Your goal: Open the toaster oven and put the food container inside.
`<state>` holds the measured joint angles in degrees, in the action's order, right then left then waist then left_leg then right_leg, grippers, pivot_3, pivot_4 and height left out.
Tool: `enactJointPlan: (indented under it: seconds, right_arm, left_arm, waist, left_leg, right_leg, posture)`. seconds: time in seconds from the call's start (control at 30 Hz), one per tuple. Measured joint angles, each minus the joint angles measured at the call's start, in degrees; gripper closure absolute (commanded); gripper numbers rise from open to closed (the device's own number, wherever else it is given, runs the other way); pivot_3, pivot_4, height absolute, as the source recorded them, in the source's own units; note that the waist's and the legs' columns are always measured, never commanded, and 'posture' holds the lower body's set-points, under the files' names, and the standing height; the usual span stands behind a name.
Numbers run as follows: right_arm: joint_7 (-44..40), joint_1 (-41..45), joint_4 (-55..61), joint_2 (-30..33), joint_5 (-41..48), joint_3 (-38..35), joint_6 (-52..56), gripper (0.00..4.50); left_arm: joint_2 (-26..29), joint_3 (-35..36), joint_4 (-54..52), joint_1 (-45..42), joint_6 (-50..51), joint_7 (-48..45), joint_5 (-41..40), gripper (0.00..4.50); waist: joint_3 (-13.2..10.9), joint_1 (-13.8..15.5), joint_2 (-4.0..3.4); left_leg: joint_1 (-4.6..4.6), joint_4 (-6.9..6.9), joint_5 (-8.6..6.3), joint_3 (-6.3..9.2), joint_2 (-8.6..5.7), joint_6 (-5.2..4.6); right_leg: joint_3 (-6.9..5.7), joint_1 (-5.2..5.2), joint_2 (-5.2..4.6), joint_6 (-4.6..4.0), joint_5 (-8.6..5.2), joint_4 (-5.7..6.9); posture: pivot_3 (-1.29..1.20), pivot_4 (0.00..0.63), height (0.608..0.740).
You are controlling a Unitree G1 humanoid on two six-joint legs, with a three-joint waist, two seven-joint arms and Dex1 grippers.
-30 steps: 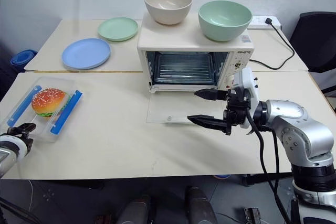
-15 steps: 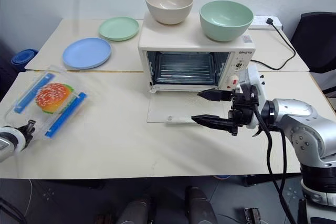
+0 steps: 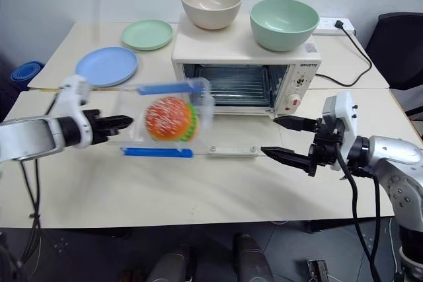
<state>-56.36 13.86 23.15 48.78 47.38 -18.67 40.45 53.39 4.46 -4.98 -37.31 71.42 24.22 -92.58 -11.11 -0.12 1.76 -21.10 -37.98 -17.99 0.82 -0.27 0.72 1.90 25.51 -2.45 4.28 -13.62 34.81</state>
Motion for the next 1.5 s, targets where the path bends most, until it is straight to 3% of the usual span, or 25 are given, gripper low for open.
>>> enactJointPlan:
  seconds: [0.2, 0.3, 0.5, 0.67, 0.8, 0.83, 0.93, 1.07, 1.2, 1.27, 1.43, 1.5]
  right_arm:
    - [5.01, -3.93, 4.17, -0.03, 1.04, -2.62, 1.02, 0.00]
    - [7.29, -5.15, 5.55, -0.06, 1.08, -3.08, 1.10, 0.00]
    - [12.07, -5.72, 7.16, -0.94, 1.11, -3.19, 1.10, 0.00]
    - [13.38, -6.31, 7.15, -1.14, 1.11, -3.19, 1.05, 0.00]
    - [13.16, -6.63, 7.10, -1.14, 2.31, -3.59, 1.11, 0.00]
    - [13.09, -6.51, 7.17, -1.14, 3.38, -4.01, 1.17, 0.19]
    - [13.21, -5.97, 8.33, -1.14, 8.61, -4.74, 2.84, 0.96]
    - [13.79, -7.67, 12.20, -1.14, 14.55, -4.62, 5.02, 2.31]
    - [16.51, -10.49, 15.10, -2.55, 15.86, -2.33, 5.75, 3.71]
    - [18.73, -12.29, 16.45, -5.06, 14.39, 2.28, 5.81, 4.40]
    - [23.35, -13.21, 15.05, -9.07, 3.61, 13.38, 3.74, 4.46]
    - [24.61, -13.36, 13.22, -10.75, 0.02, 16.23, 3.07, 4.46]
  left_arm:
    - [-11.28, -7.79, 5.76, -10.61, 2.64, -2.65, 12.27, 4.01]
    - [-15.63, -8.00, 8.93, -13.07, 3.43, -2.80, 17.21, 3.36]
    - [-20.00, -5.67, 10.25, -16.06, 6.25, -5.74, 22.23, 1.59]
    - [-21.72, 1.75, 9.98, -15.67, 6.86, -9.03, 22.22, 1.59]
    - [-18.77, 9.44, 6.45, -12.62, 6.29, -17.40, 18.95, 1.59]
    - [-17.93, 11.11, 5.23, -11.64, 5.66, -20.08, 18.33, 1.56]
    - [-13.59, 15.13, -0.16, -7.54, 3.20, -32.44, 17.11, 2.16]
    - [-5.88, 14.80, -6.18, 0.70, -1.03, -52.08, 19.72, 3.37]
    - [3.77, 7.02, -6.98, 6.52, -9.94, -72.39, 30.47, 4.50]
    - [6.10, 1.79, -5.48, 7.22, -16.14, -79.52, 37.83, 4.50]
    - [2.28, -9.92, 0.15, 3.93, -28.60, -86.04, 53.52, 4.50]
    - [-0.76, -12.68, 2.54, 2.50, -31.23, -86.05, 57.56, 4.50]
  waist:
    - [0.00, 0.06, 0.00]
    - [0.00, 0.01, 0.01]
    - [0.00, 0.02, 0.01]
    - [0.00, -0.03, 0.01]
    - [-0.01, -0.14, 0.00]
    - [-0.01, -0.09, 0.00]
    - [-0.01, -0.05, 0.00]
    - [-0.01, -0.03, 0.00]
    - [0.01, 0.08, 0.02]
    - [0.02, 0.14, 0.04]
    - [0.02, 0.15, 0.06]
    - [0.02, 0.10, 0.06]
  left_leg:
    - [0.04, -0.06, 0.06, -0.02, -0.05, 0.07]
    - [0.02, -0.07, 0.08, -0.03, -0.06, 0.05]
    - [0.03, -0.09, 0.10, -0.02, -0.07, 0.05]
    - [0.04, -0.10, 0.11, 0.00, -0.05, 0.05]
    - [0.05, -0.08, 0.11, 0.00, 0.00, 0.08]
    - [0.05, -0.08, 0.12, 0.00, -0.01, 0.09]
    - [0.05, -0.09, 0.13, -0.01, -0.03, 0.10]
    - [0.06, -0.07, 0.11, 0.01, -0.02, 0.07]
    - [0.03, -0.06, 0.15, -0.09, 0.00, 0.00]
    - [0.01, -0.06, 0.17, -0.13, 0.01, -0.04]
    - [-0.09, -0.08, 0.18, -0.06, -0.04, -0.16]
    - [-0.13, -0.07, 0.15, -0.08, -0.06, -0.25]
  right_leg:
    - [0.01, -0.01, 0.06, 0.04, 0.02, 0.11]
    - [0.01, 0.00, 0.11, 0.09, 0.05, 0.13]
    - [0.02, -0.01, 0.14, 0.11, 0.06, 0.18]
    - [0.02, 0.00, 0.11, 0.12, 0.06, 0.18]
    - [0.00, 0.01, 0.10, 0.11, 0.06, 0.19]
    - [0.00, 0.01, 0.11, 0.11, 0.05, 0.18]
    - [0.00, 0.00, 0.10, 0.08, 0.04, 0.19]
    - [0.02, -0.01, 0.09, -0.07, -0.05, 0.14]
    - [0.01, -0.09, 0.13, -0.92, -0.53, -0.15]
    - [0.03, -0.10, 0.07, -1.05, -0.61, -0.17]
    - [0.07, -0.09, 0.13, -0.86, -0.52, -0.24]
    - [0.08, -0.06, 0.17, -0.08, -0.08, -0.25]
  posture:
    - [0.00, 0.150, 0.740]
    - [0.00, 0.150, 0.740]
    - [0.00, 0.150, 0.740]
    - [0.00, 0.150, 0.740]
    - [0.00, 0.150, 0.740]
    - [0.00, 0.150, 0.740]
    - [0.00, 0.150, 0.740]
    - [0.00, 0.150, 0.740]
    - [0.00, 0.150, 0.740]
    - [0.00, 0.150, 0.740]
    - [0.00, 0.150, 0.740]
    - [0.00, 0.150, 0.740]
